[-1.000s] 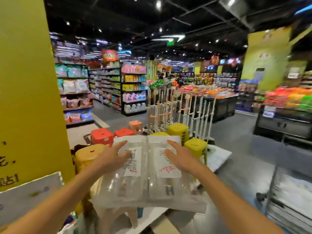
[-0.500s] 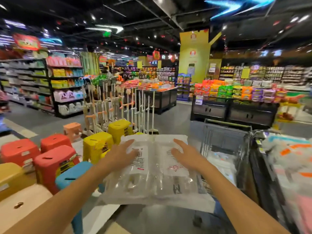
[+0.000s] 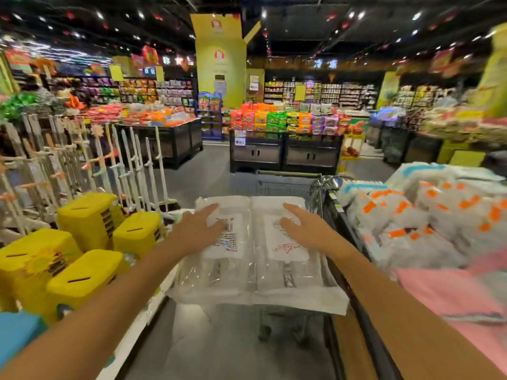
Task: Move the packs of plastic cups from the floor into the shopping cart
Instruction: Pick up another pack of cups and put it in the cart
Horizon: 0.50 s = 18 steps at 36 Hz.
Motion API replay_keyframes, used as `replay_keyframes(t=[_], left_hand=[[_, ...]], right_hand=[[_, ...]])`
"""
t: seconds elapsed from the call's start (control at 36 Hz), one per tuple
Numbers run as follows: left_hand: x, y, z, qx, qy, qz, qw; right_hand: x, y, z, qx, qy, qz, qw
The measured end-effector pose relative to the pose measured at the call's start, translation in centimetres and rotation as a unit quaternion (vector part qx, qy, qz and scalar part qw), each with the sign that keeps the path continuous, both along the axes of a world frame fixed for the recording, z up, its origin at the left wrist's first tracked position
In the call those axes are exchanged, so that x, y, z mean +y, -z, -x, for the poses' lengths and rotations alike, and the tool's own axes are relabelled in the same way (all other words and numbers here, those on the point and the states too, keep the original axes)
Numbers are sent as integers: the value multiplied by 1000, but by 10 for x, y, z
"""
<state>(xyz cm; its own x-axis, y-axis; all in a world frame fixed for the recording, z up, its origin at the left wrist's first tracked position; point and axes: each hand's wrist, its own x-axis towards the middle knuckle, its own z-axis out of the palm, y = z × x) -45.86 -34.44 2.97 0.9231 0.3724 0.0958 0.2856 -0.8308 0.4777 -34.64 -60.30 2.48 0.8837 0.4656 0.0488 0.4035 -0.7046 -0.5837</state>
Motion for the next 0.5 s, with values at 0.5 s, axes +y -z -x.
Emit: replay_keyframes(t=[0.5], left_hand=[[-67, 28, -231, 24, 104, 23, 994]], right_hand=[[-80, 28, -180, 29, 116, 8, 993]])
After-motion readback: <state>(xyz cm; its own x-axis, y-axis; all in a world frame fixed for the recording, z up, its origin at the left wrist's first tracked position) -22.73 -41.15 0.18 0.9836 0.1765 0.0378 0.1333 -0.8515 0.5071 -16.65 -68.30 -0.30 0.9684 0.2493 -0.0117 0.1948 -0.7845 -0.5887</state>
